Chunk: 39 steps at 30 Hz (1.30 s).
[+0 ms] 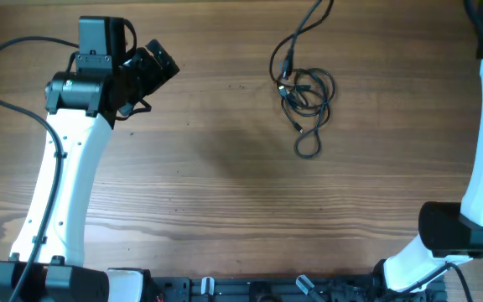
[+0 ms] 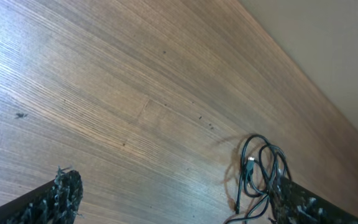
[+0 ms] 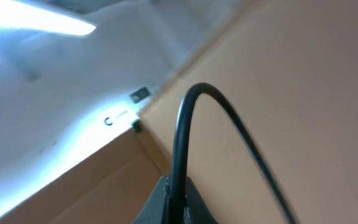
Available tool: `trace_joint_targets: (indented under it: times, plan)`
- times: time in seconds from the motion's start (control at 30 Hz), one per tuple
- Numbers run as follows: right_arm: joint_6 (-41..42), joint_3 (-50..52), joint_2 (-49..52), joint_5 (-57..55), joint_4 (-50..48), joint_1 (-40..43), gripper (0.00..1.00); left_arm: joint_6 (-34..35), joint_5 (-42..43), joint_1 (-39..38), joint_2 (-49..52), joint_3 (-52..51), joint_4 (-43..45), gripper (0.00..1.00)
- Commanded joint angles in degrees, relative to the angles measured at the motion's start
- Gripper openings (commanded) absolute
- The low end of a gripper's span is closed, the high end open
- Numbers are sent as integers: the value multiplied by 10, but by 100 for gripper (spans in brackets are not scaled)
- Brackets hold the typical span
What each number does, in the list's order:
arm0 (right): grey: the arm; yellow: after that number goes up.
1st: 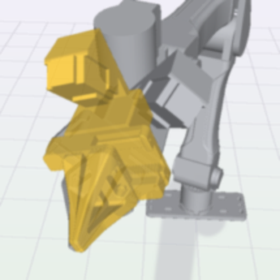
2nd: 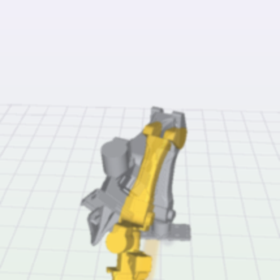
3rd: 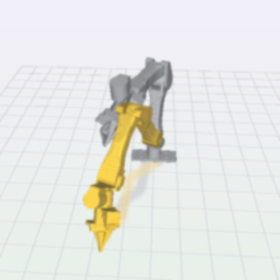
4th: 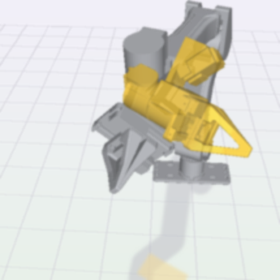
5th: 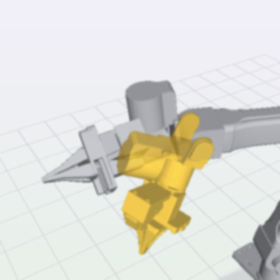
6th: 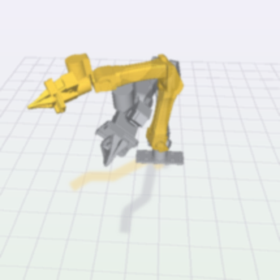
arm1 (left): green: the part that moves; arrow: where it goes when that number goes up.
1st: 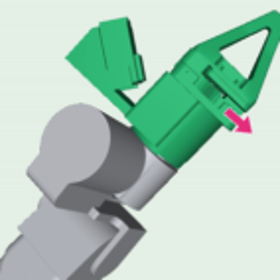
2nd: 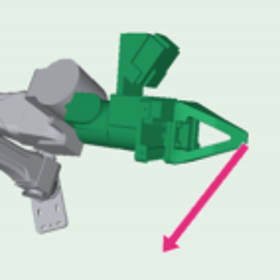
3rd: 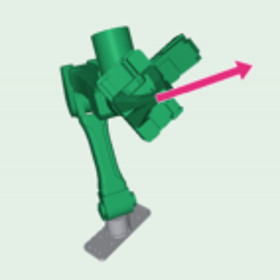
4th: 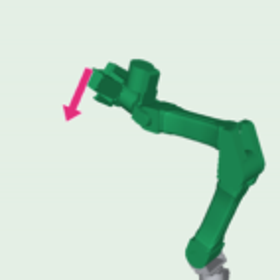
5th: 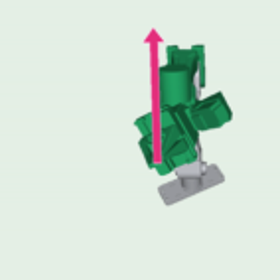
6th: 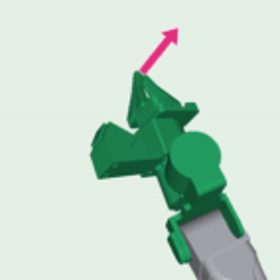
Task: Untangle cables
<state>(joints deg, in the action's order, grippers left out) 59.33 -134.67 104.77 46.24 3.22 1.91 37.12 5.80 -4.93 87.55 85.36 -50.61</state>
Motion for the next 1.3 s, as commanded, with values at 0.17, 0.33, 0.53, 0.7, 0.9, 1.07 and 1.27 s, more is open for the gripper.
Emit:
trace_joint_targets:
  times: [0.17,0.33,0.53,0.7,0.9,1.07,1.27]
  plan:
    - [-11,-6,74,3,94,-20,4,-9,-10,-1,4,1,0,98]
    - [2,-6,121,33,35,-72,4,-10,-10,-1,4,1,0,98]
    - [72,-6,132,29,-145,-102,4,-27,-10,-1,4,1,-1,98]
    - [159,-7,131,-26,-278,-84,4,-27,-10,-1,4,1,-1,98]
    - [145,-7,131,-88,-188,-3,4,-27,-10,-1,4,1,-1,98]
    - [-12,-7,131,-132,-1,66,4,-27,-10,-1,4,1,-1,98]
    - [-9,-7,130,-119,43,155,4,-28,-10,-1,4,1,-3,98]
